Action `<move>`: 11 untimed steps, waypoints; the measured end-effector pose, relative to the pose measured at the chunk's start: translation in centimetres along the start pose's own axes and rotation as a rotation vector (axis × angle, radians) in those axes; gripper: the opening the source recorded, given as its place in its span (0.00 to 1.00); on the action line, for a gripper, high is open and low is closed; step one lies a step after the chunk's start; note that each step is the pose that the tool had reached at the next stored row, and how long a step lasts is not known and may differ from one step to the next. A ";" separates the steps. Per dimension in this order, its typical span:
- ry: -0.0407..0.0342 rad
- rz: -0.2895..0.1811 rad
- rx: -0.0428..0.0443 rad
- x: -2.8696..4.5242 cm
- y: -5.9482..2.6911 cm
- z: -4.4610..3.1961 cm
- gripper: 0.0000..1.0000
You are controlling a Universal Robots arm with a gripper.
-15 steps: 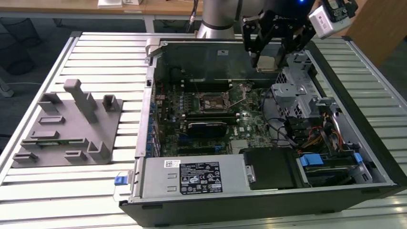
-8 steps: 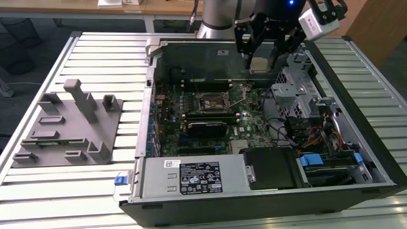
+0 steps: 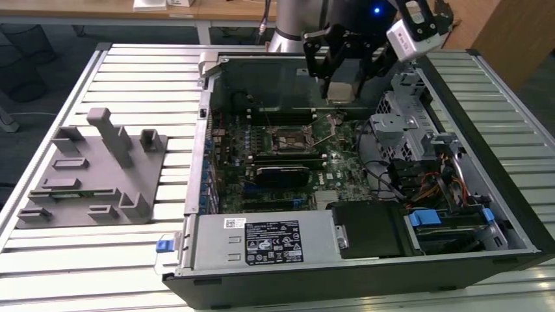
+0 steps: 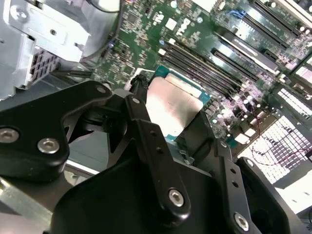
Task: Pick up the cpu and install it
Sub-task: 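Pick up the cpu and move it towards the insertion slot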
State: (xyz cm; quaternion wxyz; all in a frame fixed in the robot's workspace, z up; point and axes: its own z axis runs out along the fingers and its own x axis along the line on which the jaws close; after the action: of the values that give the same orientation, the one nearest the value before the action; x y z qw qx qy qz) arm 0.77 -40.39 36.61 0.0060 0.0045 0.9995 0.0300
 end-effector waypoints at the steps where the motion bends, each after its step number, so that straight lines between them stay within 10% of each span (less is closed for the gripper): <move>1: 0.0000 0.000 0.0000 0.22 0.02 0.13 0.55; 11: 0.0000 0.000 -0.0001 2.26 0.93 1.49 0.55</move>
State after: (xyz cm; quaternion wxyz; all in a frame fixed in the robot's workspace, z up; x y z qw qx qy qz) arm -1.46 -39.34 35.15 0.0060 0.0044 0.9995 0.0300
